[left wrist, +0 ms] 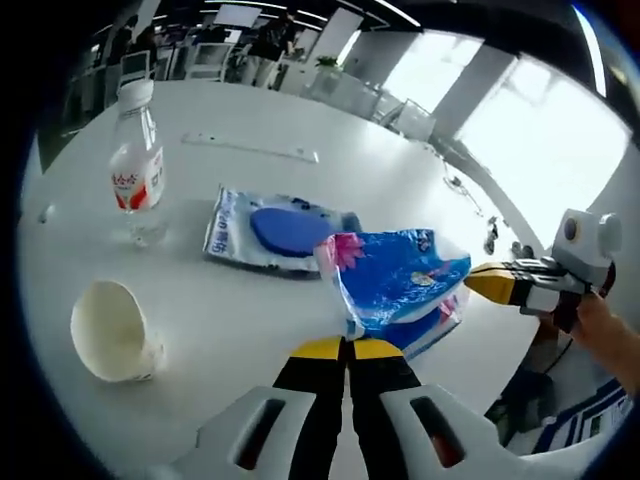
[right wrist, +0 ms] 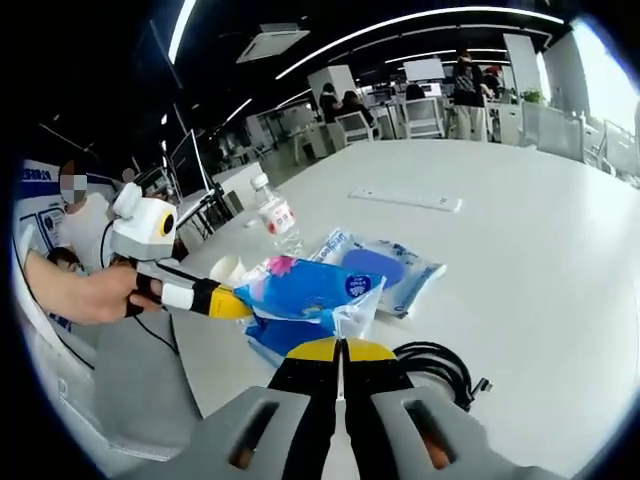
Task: Arrange the tabletop items into an orderly group along one side of the table until the central work area is clear of visible clutter.
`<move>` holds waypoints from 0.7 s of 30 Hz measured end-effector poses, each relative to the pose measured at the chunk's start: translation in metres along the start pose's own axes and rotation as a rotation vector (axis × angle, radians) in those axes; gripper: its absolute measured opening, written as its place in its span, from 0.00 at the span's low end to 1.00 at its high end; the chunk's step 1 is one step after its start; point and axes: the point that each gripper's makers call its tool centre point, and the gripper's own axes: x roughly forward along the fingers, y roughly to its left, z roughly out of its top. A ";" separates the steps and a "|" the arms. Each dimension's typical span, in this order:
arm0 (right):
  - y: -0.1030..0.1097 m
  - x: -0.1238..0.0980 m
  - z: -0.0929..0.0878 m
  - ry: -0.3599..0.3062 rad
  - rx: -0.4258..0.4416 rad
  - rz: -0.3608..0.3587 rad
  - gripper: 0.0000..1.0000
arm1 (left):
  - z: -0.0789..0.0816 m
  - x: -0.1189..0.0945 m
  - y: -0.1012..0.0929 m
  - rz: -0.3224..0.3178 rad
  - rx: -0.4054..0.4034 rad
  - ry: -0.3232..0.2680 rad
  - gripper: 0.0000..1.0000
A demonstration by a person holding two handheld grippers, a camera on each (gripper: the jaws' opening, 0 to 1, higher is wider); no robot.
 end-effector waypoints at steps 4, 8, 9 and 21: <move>-0.002 -0.002 0.001 -0.009 0.006 -0.010 0.00 | 0.001 -0.001 -0.002 -0.003 0.008 0.001 0.00; -0.005 -0.005 0.002 -0.024 0.016 -0.020 0.00 | 0.004 0.001 -0.007 -0.011 0.020 0.005 0.00; -0.006 -0.007 0.003 -0.028 0.020 -0.023 0.00 | 0.006 0.002 -0.008 -0.013 0.025 0.006 0.00; -0.035 -0.033 0.010 -0.072 0.049 -0.086 0.00 | 0.028 0.025 -0.038 -0.062 0.099 0.021 0.00</move>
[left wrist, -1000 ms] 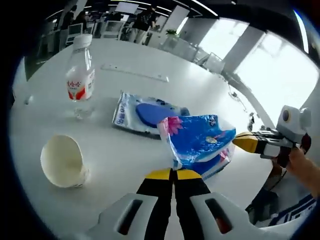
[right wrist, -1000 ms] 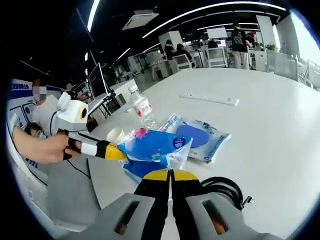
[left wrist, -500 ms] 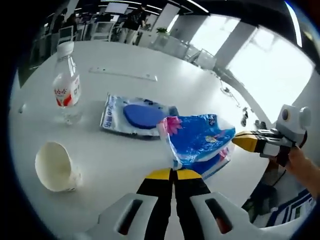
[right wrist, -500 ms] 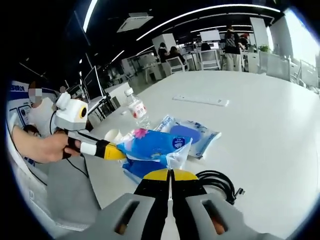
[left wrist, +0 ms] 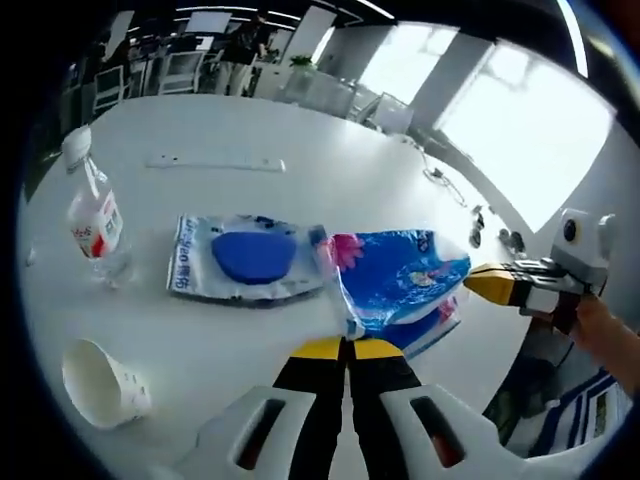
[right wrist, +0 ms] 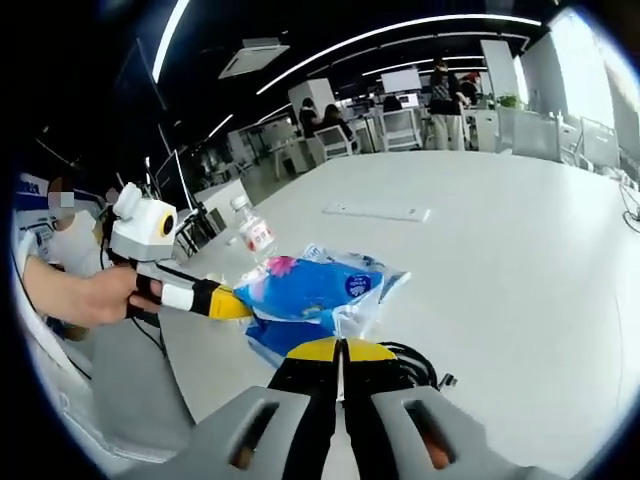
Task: Arrange the tabletop items into an orderly group along one side of the table until the central work area is clear of visible clutter.
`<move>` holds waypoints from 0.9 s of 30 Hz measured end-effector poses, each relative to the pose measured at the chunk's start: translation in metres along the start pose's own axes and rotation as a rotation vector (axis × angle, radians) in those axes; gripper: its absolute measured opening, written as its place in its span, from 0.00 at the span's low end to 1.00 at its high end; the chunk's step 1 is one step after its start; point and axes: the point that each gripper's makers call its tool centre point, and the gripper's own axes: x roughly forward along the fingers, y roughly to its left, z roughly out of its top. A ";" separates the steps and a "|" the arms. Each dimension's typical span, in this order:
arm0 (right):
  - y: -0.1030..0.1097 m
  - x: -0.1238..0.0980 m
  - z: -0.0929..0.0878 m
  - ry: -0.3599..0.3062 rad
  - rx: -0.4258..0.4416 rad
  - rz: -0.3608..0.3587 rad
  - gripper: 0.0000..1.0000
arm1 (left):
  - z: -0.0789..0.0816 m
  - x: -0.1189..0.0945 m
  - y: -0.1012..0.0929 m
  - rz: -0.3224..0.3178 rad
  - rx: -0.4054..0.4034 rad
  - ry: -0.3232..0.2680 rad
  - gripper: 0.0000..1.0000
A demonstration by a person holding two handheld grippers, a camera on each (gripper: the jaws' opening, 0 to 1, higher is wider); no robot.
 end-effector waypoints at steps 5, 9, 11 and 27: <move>-0.013 -0.005 0.005 -0.009 -0.001 -0.019 0.00 | 0.010 0.012 -0.010 -0.016 0.018 0.009 0.00; -0.025 -0.007 0.010 -0.017 0.005 -0.033 0.00 | 0.019 0.024 -0.017 -0.026 0.035 0.013 0.00; -0.033 -0.008 0.013 -0.019 0.005 -0.043 0.00 | 0.023 0.028 -0.019 -0.028 0.043 0.012 0.00; -0.081 -0.015 0.025 -0.027 0.007 -0.098 0.00 | 0.044 0.070 -0.040 -0.074 0.071 0.033 0.00</move>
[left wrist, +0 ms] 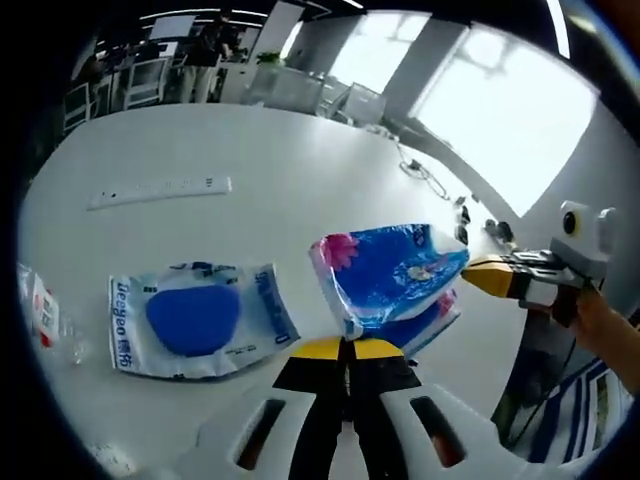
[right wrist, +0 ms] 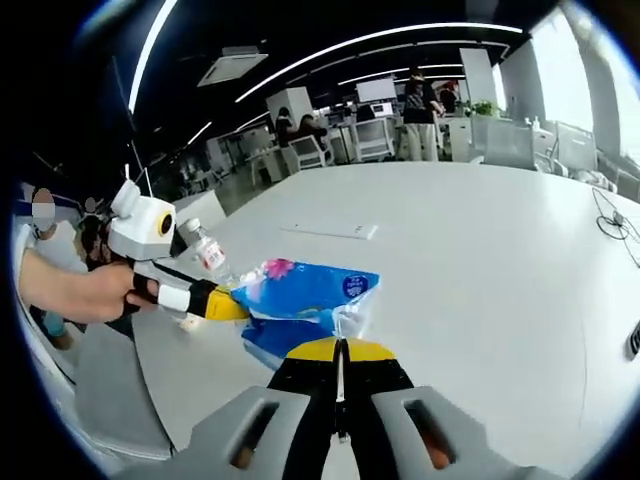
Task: Arrange the tabletop items into an orderly group along one side of the table until the central work area is clear of visible clutter.
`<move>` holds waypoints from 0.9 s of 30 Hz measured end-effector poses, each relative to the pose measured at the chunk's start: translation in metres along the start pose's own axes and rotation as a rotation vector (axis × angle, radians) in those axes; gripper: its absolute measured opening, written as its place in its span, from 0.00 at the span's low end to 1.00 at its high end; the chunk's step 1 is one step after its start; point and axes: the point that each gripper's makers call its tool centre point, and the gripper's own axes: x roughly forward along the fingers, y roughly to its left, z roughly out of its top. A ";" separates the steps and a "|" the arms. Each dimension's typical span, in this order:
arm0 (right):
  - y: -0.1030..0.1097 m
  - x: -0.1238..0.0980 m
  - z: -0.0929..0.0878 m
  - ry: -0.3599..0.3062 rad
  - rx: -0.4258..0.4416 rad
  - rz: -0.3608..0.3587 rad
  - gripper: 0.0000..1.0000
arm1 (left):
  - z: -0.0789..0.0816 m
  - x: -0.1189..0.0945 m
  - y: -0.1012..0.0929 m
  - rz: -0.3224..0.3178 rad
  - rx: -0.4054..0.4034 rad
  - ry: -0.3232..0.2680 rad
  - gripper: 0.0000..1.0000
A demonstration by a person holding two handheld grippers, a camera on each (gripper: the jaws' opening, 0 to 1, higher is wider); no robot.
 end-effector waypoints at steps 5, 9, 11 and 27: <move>-0.015 -0.001 -0.001 0.003 0.003 -0.012 0.00 | 0.003 0.011 -0.005 -0.012 -0.014 -0.005 0.00; -0.025 0.000 -0.003 0.004 0.008 -0.016 0.00 | 0.003 0.020 -0.008 -0.021 -0.027 -0.012 0.00; -0.030 0.002 -0.004 0.005 0.009 -0.017 0.00 | 0.003 0.024 -0.008 -0.021 -0.023 -0.018 0.00; -0.062 0.040 -0.009 0.001 0.035 -0.044 0.00 | 0.015 0.066 0.016 -0.015 -0.077 -0.073 0.00</move>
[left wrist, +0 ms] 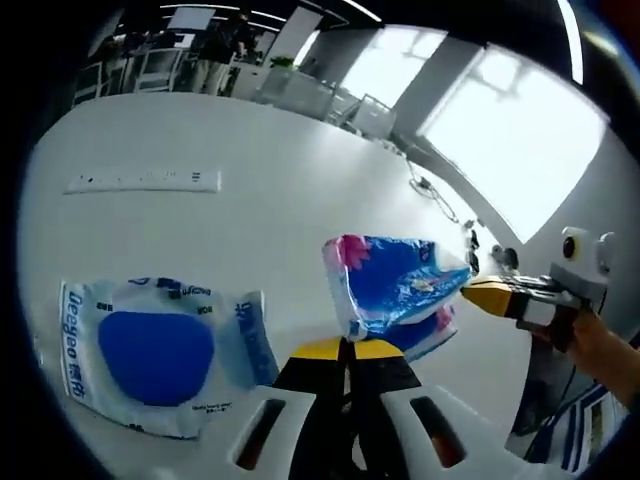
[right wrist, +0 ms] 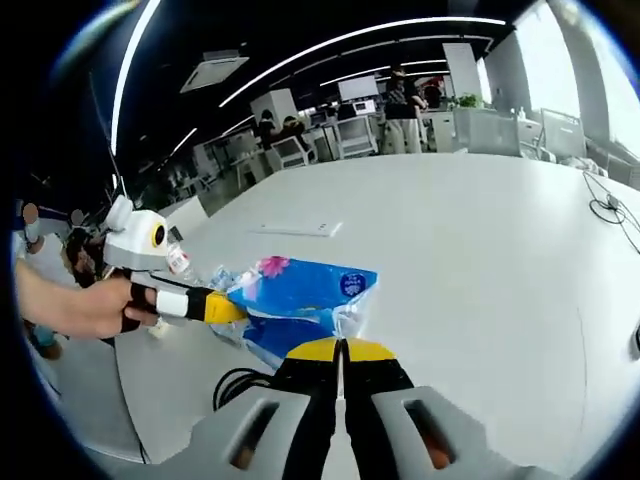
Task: Arrange the tabletop items into an orderly group along one side of the table until the central work area is clear of visible clutter.
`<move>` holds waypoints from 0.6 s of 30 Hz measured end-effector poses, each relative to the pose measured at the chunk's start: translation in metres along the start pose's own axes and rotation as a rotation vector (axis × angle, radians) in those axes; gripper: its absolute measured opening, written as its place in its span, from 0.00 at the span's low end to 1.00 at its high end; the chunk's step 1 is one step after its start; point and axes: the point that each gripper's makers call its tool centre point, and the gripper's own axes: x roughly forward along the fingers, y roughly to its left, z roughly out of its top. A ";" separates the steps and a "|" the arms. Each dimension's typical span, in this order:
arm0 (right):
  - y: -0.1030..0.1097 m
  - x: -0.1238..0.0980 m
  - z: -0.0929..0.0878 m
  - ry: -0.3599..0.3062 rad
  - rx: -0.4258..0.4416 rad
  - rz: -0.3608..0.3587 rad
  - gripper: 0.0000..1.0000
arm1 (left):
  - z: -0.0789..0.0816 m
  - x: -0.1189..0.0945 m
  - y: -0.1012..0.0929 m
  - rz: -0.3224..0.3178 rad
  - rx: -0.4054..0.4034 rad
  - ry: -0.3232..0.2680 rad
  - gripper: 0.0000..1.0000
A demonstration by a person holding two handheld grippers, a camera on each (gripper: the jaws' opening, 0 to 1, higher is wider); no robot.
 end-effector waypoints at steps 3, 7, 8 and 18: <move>-0.006 0.008 -0.002 0.008 -0.003 -0.002 0.00 | -0.002 0.006 0.005 0.006 -0.007 0.006 0.00; -0.013 0.015 -0.009 0.026 -0.008 -0.011 0.00 | -0.005 0.015 0.009 0.009 -0.025 0.010 0.00; -0.014 0.015 -0.011 0.028 -0.004 -0.012 0.00 | -0.006 0.016 0.010 0.008 -0.029 0.012 0.00; -0.028 0.026 -0.035 0.071 0.014 -0.031 0.00 | -0.022 0.033 0.014 0.013 -0.055 0.045 0.00</move>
